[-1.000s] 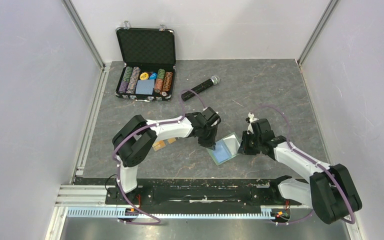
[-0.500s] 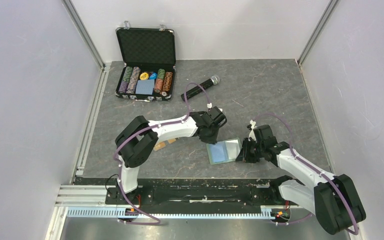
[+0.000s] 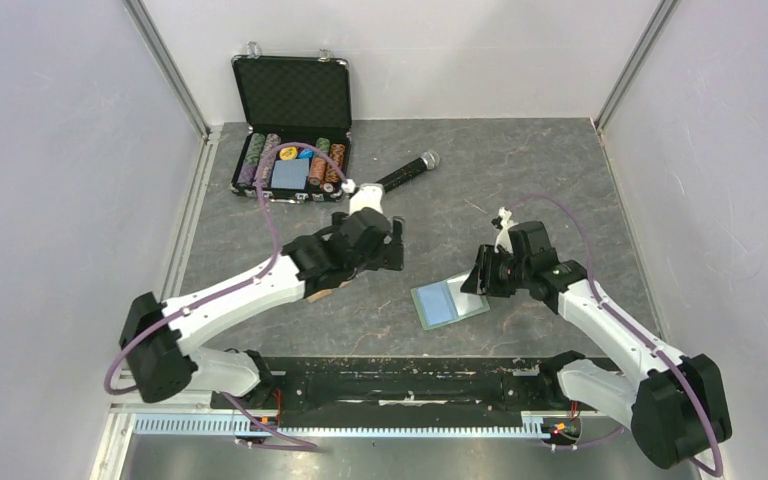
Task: Put the credit cards into the card holder
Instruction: Open the card holder at the center of the board, then move the storage box to the center of the board.
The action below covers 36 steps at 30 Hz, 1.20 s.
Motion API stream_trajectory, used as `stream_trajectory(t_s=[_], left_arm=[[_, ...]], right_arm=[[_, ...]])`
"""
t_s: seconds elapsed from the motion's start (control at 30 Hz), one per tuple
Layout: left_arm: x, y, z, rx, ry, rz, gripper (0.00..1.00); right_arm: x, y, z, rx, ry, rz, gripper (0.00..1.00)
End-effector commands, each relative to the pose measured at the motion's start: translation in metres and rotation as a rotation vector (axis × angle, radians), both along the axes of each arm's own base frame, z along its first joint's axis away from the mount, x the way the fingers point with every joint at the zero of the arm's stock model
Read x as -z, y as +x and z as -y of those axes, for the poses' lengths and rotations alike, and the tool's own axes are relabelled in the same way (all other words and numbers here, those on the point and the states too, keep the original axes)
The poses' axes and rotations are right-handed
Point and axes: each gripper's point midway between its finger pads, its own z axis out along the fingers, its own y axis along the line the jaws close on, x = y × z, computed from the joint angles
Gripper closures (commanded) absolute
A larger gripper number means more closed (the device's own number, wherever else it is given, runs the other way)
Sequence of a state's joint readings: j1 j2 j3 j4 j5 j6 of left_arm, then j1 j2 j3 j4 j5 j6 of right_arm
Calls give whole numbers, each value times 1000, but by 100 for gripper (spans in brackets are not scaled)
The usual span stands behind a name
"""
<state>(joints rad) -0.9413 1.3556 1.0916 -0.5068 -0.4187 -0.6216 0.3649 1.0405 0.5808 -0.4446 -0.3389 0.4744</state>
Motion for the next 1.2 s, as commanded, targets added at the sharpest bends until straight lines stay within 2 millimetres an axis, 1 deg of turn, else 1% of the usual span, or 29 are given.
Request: stream_trajectory(t_s=[0.0,0.07,0.1,0.17,0.27,0.33,0.37,0.43,0.47,0.5,0.53,0.57,0.6,0.63,0.67,0.73,0.77,0.87,0.93,0.97,1.0,1.03,1.1,1.17], left_arm=[[-8,6,-49,-159,9,49,0],[-7,3,-62,-166,-39,9,0],[-5,4,-71,-181,-70,-15,0],[1,3,-82,-181,-157,-80,0],[8,-1,-90,-172,-266,-138,0],[12,-5,-91,-161,-299,-176,0],[14,-9,-88,-136,-321,-202,0],[18,-14,-82,-109,-354,-253,0],[19,-16,-80,-98,-370,-272,0],[20,-18,-78,-89,-380,-288,0],[23,-19,-78,-94,-386,-300,0],[24,-21,-77,-92,-394,-311,0],[26,-21,-77,-94,-396,-320,0],[27,-22,-78,-96,-393,-327,0],[28,-23,-79,-93,-391,-330,0],[30,-25,-81,-93,-381,-339,1],[31,-27,-82,-93,-376,-343,1],[33,-30,-86,-90,-349,-358,2],[35,-31,-88,-83,-326,-366,3],[36,-32,-90,-82,-313,-367,3],[36,-32,-91,-80,-302,-366,3],[36,-32,-93,-82,-292,-365,3],[35,-30,-95,-82,-276,-359,3],[35,-29,-97,-81,-266,-357,4]], right_arm=[[-25,16,-12,-41,26,64,57],[-28,20,-18,-52,40,70,55],[-30,23,-22,-59,46,72,53],[-33,28,-31,-72,59,76,50],[-38,37,-52,-120,70,83,45],[-40,44,-70,-153,82,82,41],[-43,48,-81,-174,101,84,40],[-42,57,-103,-202,121,71,37],[-45,62,-114,-218,134,72,35],[-43,66,-127,-240,147,60,35],[-47,73,-138,-254,156,65,35],[-44,77,-149,-272,152,56,34],[-47,83,-161,-287,157,63,34],[-45,87,-171,-302,155,58,34],[-46,94,-181,-310,156,63,34],[-38,104,-196,-318,148,47,34],[-39,110,-202,-315,144,52,35],[-28,129,-207,-303,69,56,40],[-17,137,-206,-305,17,48,45],[-15,141,-206,-313,-6,50,48],[-7,142,-204,-316,-43,35,51],[-5,144,-204,-323,-58,36,53],[2,139,-205,-343,-62,21,59],[6,132,-206,-360,-54,7,62]])
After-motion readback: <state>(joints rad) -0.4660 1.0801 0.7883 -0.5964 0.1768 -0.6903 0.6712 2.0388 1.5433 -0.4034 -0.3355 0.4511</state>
